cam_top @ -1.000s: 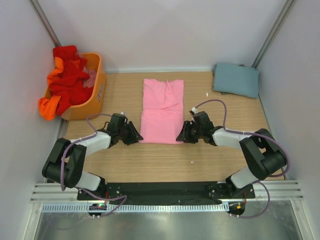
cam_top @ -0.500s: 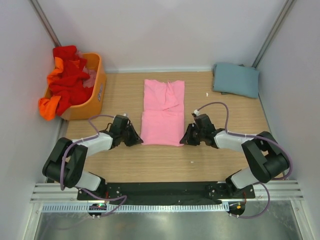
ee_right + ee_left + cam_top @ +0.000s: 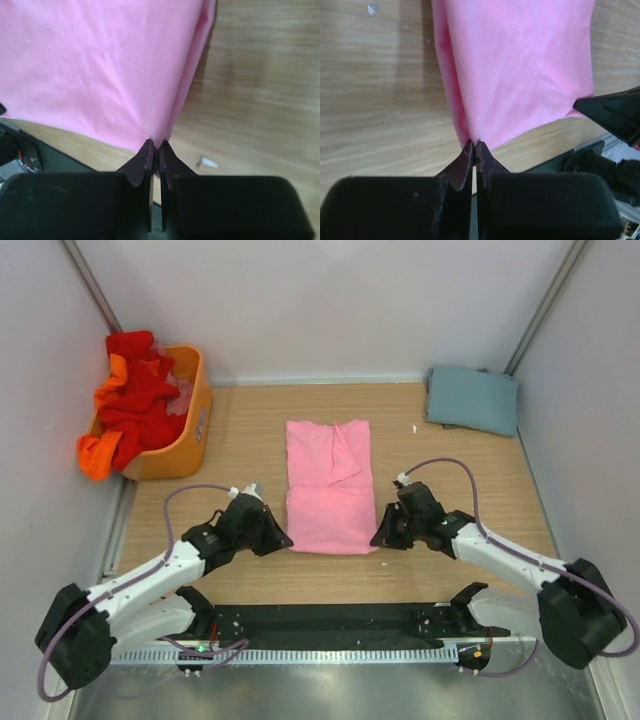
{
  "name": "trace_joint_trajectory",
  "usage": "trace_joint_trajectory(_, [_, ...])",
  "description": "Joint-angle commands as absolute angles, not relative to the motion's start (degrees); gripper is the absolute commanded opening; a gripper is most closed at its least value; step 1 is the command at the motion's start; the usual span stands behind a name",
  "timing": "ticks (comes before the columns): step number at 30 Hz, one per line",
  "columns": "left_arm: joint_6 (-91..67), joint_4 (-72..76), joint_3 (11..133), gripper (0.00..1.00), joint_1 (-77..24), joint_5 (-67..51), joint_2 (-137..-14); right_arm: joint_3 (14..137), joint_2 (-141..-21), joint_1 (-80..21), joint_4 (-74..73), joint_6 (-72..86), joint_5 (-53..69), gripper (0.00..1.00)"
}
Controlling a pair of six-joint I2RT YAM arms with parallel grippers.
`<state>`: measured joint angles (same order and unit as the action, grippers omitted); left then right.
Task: Fold and stack the t-shirts
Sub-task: Fold the tshirt
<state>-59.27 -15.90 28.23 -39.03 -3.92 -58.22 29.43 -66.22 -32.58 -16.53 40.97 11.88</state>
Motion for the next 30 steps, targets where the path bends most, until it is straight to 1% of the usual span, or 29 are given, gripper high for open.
trace_joint_trajectory(1, [-65.3,-26.2,28.4,0.00,-42.8,2.3,-49.9,31.0,-58.5,-36.0,-26.3,45.3,9.3,0.08])
trace_joint_trajectory(2, [-65.7,-30.2,29.0,0.00,-43.2,3.1,-46.3,31.7,-55.9,-36.6,-27.6,46.0,8.7,0.08])
trace_joint_trajectory(4, [-66.5,-33.8,31.2,0.00,-43.7,5.1,-42.7,34.8,-53.9,-37.5,-30.1,47.2,7.7,0.08])
trace_joint_trajectory(6, [-66.3,-38.7,34.5,0.00,-43.7,6.7,-40.6,37.2,-52.9,-38.0,-33.7,47.0,5.8,0.08])
trace_joint_trajectory(8, [-64.3,-42.7,37.5,0.00,-43.7,9.0,-41.3,41.6,-53.4,-38.0,-36.6,45.6,4.1,0.08])
trace_joint_trajectory(11, [-60.2,-46.0,44.4,0.00,-43.5,12.6,-46.0,48.1,-57.6,-38.0,-39.5,42.6,0.6,0.08])
trace_joint_trajectory(14, [-56.7,-46.5,51.0,0.00,-42.3,13.6,-52.7,54.8,-64.0,-37.8,-41.7,39.7,-3.4,0.08])
trace_joint_trajectory(15, [-54.4,-46.7,54.0,0.00,-41.3,13.2,-54.7,56.4,-65.7,-37.4,-41.9,38.9,-3.9,0.08])
trace_joint_trajectory(21, [-48.7,-42.8,62.0,0.00,-31.1,5.4,-67.0,66.5,-77.1,-34.2,-41.8,34.5,-4.4,0.07])
trace_joint_trajectory(22, [-48.2,-42.5,63.0,0.00,-30.3,4.9,-67.1,67.2,-77.2,-33.7,-41.7,33.9,-4.4,0.07])
trace_joint_trajectory(30, [-42.6,-41.7,74.3,0.00,-24.7,1.1,-80.6,75.7,-86.7,-29.4,-41.6,30.2,-1.9,0.06])
